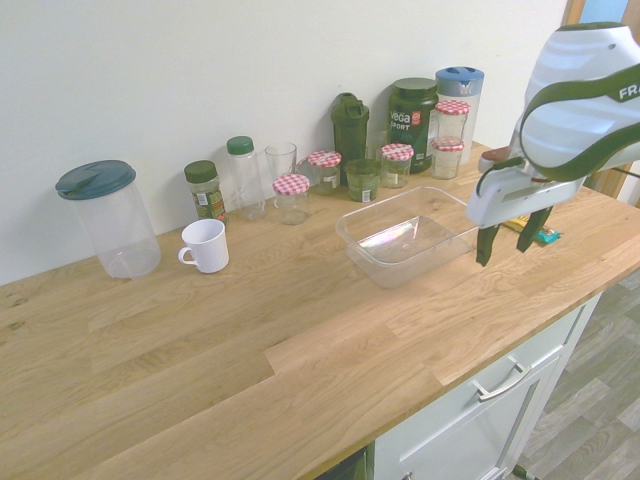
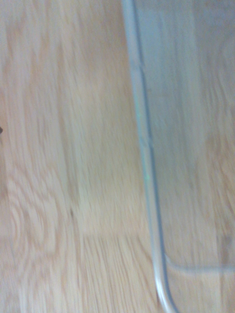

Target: Put the protein bar into the container

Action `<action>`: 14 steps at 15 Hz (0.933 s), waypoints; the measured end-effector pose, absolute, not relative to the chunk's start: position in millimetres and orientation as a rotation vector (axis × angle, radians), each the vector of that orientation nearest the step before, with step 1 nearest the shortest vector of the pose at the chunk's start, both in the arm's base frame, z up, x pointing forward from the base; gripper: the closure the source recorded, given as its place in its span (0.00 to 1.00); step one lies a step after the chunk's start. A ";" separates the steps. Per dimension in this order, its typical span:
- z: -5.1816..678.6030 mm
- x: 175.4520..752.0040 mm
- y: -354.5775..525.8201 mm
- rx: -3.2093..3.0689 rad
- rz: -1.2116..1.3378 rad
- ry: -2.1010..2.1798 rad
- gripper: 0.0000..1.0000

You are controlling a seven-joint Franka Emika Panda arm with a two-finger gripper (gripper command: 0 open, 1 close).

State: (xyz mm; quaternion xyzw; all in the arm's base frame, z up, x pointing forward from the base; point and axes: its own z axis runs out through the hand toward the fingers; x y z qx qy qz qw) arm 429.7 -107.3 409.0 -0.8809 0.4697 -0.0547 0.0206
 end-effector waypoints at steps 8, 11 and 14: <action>380.2 469.5 -228.2 -2.706 -0.226 1.557 0.00; 377.5 483.9 -252.1 -2.716 -0.241 1.560 0.00; 375.7 499.0 -262.5 -2.734 -0.255 1.547 0.00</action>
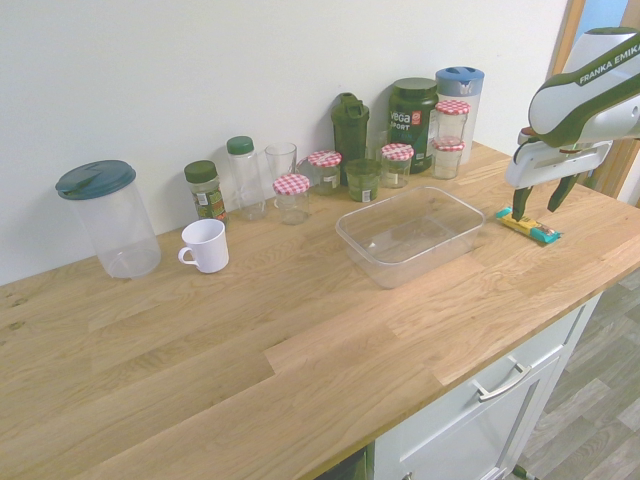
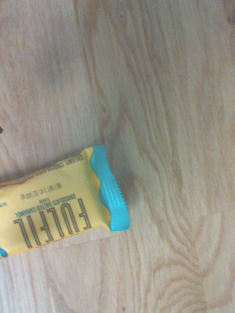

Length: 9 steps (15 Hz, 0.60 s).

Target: Put the protein bar into the container

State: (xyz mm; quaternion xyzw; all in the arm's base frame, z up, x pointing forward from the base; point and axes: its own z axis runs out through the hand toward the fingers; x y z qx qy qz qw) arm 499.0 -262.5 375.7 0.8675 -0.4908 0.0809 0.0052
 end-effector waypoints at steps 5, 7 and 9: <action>354.9 515.2 -269.8 2.710 0.221 -1.517 0.00; 352.6 519.3 -271.2 2.710 0.220 -1.512 0.00; 352.0 522.5 -272.1 2.710 0.220 -1.508 0.00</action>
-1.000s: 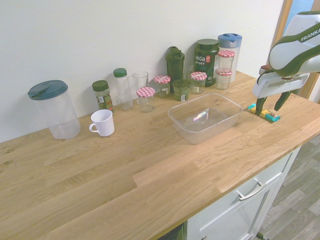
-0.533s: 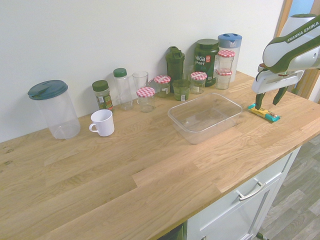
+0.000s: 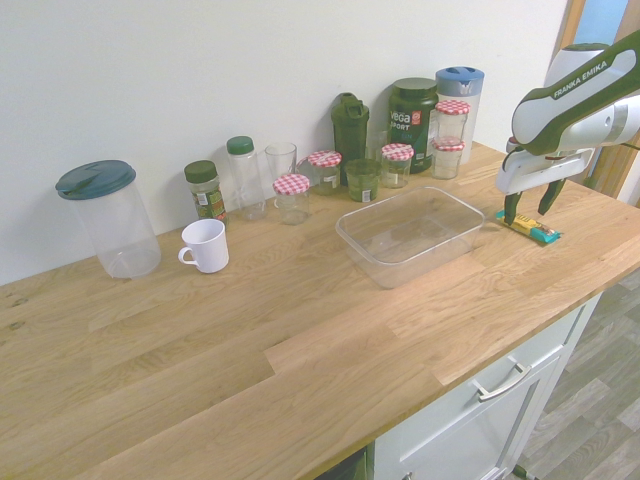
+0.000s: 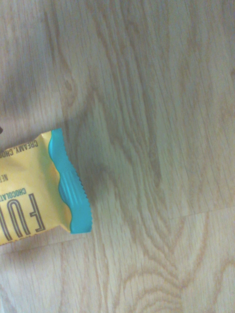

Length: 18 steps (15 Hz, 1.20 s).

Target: Put the protein bar into the container

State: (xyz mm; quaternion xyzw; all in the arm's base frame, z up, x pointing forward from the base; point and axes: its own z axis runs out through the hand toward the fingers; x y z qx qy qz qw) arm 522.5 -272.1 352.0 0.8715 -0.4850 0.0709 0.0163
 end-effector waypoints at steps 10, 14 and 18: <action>341.9 529.8 -263.4 2.722 0.196 -1.477 1.00; 336.9 530.2 -263.5 2.720 0.186 -1.477 1.00; 336.6 529.8 -264.4 2.719 0.186 -1.478 1.00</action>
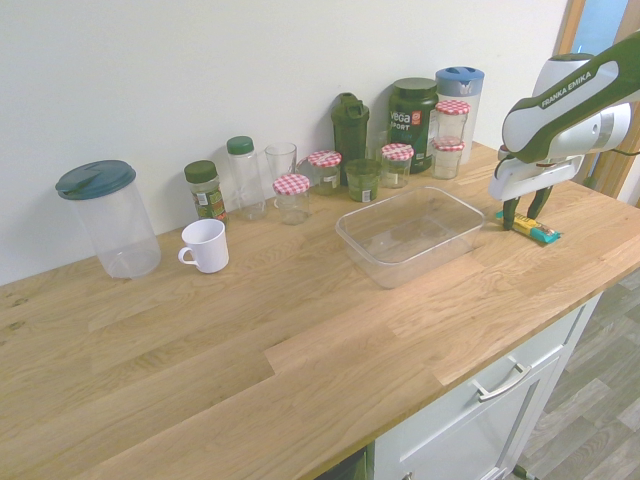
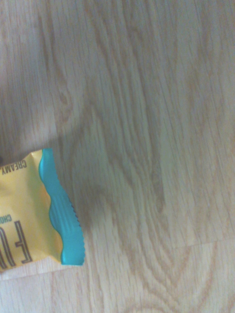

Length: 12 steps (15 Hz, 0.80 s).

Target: Put the protein bar into the container

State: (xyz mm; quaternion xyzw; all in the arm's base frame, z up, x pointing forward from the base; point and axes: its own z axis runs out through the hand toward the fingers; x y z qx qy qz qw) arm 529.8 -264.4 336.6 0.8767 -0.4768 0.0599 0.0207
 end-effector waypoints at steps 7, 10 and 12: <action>352.5 531.3 -261.4 2.726 0.226 -1.474 1.00; 411.1 525.2 -251.7 2.749 0.323 -1.467 1.00; 459.7 519.3 -227.2 2.778 0.391 -1.430 1.00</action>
